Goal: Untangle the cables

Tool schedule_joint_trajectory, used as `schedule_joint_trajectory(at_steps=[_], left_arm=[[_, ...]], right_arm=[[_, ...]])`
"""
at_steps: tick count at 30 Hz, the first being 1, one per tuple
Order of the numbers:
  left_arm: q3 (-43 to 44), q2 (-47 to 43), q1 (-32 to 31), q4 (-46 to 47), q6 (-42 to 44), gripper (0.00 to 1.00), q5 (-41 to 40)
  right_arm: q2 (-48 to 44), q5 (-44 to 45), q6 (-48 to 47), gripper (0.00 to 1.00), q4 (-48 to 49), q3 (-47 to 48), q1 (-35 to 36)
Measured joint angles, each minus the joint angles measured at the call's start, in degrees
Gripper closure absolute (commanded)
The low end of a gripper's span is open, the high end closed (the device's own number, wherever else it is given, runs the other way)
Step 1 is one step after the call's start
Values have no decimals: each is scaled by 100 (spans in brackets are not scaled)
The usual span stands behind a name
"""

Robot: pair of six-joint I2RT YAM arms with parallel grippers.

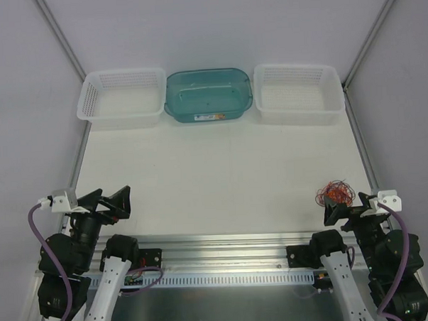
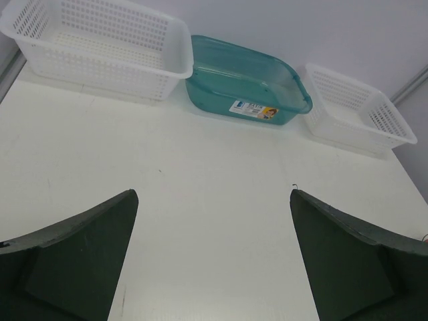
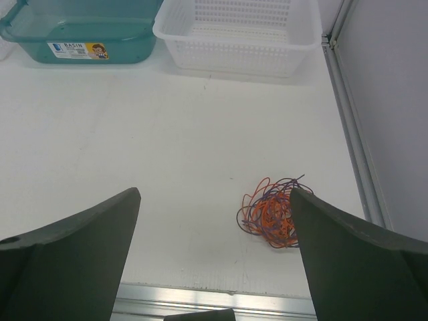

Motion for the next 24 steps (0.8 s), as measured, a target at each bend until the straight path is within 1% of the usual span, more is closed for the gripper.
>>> schedule_joint_trajectory(at_steps=[13, 18, 21, 24], left_arm=[[-120, 0, 0, 2, -109, 1, 46], [-125, 0, 2, 11, -133, 1, 289], [-125, 35, 4, 17, -144, 1, 518], [-118, 352, 4, 39, -144, 1, 734]], right_arm=[[0, 516, 293, 0, -63, 33, 4], [70, 671, 566, 0, -426, 551, 4], [538, 822, 1005, 1, -671, 1012, 4], [1403, 1088, 1569, 1, -960, 1220, 7]])
